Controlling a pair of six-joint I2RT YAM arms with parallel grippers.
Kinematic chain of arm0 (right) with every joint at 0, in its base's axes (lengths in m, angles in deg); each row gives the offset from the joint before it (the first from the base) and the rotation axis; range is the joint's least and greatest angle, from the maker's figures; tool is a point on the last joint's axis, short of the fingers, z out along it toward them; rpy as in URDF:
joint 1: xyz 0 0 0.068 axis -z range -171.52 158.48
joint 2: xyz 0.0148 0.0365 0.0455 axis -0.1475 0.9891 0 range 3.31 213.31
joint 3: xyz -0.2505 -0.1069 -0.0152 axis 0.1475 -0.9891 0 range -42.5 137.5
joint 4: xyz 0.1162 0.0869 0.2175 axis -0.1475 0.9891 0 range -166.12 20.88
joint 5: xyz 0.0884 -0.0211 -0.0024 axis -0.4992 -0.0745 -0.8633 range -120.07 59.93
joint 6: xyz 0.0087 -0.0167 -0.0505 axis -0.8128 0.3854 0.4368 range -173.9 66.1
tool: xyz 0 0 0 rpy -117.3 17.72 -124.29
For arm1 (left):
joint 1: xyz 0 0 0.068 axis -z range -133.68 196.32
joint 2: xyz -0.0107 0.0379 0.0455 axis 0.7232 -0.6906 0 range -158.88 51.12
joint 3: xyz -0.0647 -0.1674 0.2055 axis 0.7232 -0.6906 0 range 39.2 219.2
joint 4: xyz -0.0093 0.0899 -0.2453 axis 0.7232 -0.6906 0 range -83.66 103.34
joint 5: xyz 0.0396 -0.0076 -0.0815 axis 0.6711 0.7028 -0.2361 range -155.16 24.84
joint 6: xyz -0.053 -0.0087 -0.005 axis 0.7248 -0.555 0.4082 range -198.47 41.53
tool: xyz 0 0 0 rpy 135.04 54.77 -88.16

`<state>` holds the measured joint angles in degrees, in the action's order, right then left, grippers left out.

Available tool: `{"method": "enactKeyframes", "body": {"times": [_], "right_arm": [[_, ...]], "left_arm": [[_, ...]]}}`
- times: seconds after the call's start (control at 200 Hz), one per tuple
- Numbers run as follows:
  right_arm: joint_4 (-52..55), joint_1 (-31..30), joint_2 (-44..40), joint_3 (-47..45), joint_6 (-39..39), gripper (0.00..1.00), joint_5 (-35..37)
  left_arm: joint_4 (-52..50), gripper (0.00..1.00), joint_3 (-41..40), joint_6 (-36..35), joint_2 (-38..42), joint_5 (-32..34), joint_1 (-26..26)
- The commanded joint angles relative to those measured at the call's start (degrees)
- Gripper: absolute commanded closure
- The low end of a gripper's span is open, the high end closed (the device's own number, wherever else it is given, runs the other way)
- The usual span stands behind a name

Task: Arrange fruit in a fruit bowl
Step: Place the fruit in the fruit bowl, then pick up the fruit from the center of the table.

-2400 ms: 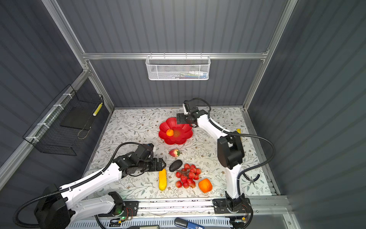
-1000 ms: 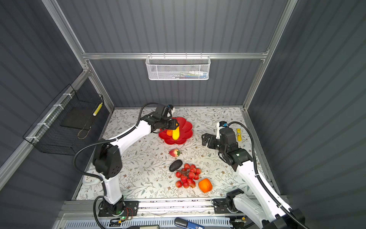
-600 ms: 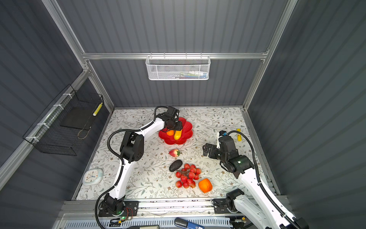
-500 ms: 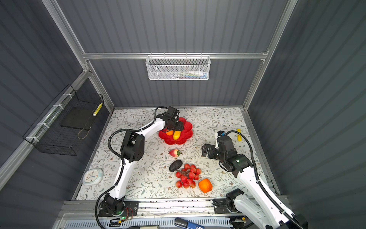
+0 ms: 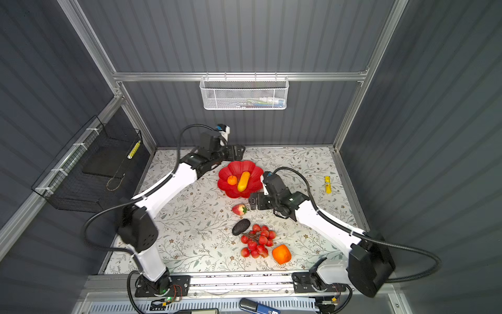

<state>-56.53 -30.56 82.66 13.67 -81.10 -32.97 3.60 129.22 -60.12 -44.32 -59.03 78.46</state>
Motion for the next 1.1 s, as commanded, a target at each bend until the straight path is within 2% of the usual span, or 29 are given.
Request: {"method": "enactKeyframes", "body": {"times": [0.0, 0.1, 0.165, 0.415, 0.52, 0.775, 0.915, 1.096], "right_arm": [[-1.5, -2.6, 5.2, 3.9, 1.2, 0.02, -0.5], [-1.8, -3.7, 10.5, 6.4, 1.5, 0.02, -1.1], [-1.8, -4.0, 13.3, 7.8, 1.9, 0.03, -0.7], [-1.4, -4.8, 22.2, 13.0, 3.1, 0.06, -0.8], [-0.6, -5.3, 24.7, 14.5, 2.7, 0.08, -0.7], [0.4, -6.5, 28.0, 14.5, 1.5, 0.18, -0.2], [-0.6, -6.8, 29.1, 13.5, -0.2, 0.27, -0.4], [-1.1, -7.3, 28.0, 13.3, -0.2, 0.48, 1.2]], "left_arm": [[7.5, 0.0, -14.7, 1.0, 8.6, 11.8, -0.4], [8.8, 0.0, -26.3, 2.2, 18.0, 17.0, -0.4], [7.3, 0.0, -31.0, 3.5, 22.8, 19.1, -0.5], [0.1, 0.0, -40.3, 7.4, 33.3, 24.8, -0.5], [0.6, 0.0, -43.6, 10.0, 35.9, 25.2, -0.6], [1.0, 0.0, -42.8, 9.7, 35.5, 24.3, -0.5], [1.7, 0.0, -43.2, 9.2, 35.5, 24.1, -0.5], [2.0, 0.0, -43.3, 8.9, 35.8, 24.1, -0.5]]}}
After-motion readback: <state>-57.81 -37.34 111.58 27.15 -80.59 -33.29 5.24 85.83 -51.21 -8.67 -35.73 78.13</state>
